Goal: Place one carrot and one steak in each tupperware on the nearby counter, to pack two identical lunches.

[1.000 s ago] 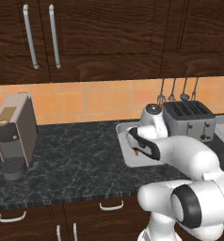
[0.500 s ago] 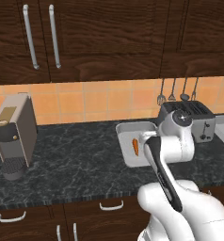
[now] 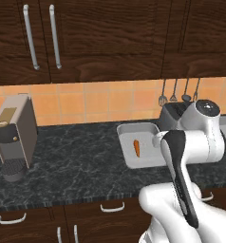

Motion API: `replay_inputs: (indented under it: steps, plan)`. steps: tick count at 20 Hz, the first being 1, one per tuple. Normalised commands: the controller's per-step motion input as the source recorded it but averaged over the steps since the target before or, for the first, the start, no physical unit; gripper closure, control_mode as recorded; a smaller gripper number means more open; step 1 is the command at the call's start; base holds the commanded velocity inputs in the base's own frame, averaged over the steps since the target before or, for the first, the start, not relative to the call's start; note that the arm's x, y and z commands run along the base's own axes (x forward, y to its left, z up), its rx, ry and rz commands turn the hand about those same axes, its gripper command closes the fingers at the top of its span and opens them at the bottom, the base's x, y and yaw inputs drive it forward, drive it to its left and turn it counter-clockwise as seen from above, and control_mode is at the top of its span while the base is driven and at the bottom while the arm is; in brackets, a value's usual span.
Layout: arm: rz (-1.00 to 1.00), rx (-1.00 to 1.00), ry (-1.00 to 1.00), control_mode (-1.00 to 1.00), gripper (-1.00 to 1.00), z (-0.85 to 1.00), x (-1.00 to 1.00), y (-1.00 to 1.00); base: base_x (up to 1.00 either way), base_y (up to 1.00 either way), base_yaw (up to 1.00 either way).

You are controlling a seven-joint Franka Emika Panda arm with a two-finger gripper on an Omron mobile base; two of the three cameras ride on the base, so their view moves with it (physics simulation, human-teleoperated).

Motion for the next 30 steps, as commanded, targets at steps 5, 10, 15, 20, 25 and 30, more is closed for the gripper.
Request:
replay_inputs:
  steps: [5, 10, 15, 20, 25, 30]
  plan:
    - [0.0, 0.0, 0.0, 1.0, -1.0, 0.0, 0.0, 0.0, -0.81, 0.11, 0.0]
    - [0.0, 0.0, 0.0, 1.0, -1.0, 0.0, 0.0, 0.0, -0.18, -0.85, -0.11]
    - [0.0, 0.0, 0.0, 1.0, -1.0, 0.0, 0.0, 0.0, -0.01, -1.0, -0.09]
    - [0.0, 0.0, 0.0, 1.0, -1.0, 0.0, 0.0, 0.0, -0.18, -1.0, -0.07]
    - [0.0, 0.0, 0.0, 1.0, -1.0, 0.0, 0.0, 0.0, -0.88, -0.7, -0.01]
    - [0.0, 0.0, 0.0, 1.0, -1.0, 0.0, 0.0, 0.0, -0.43, -0.84, -0.07]
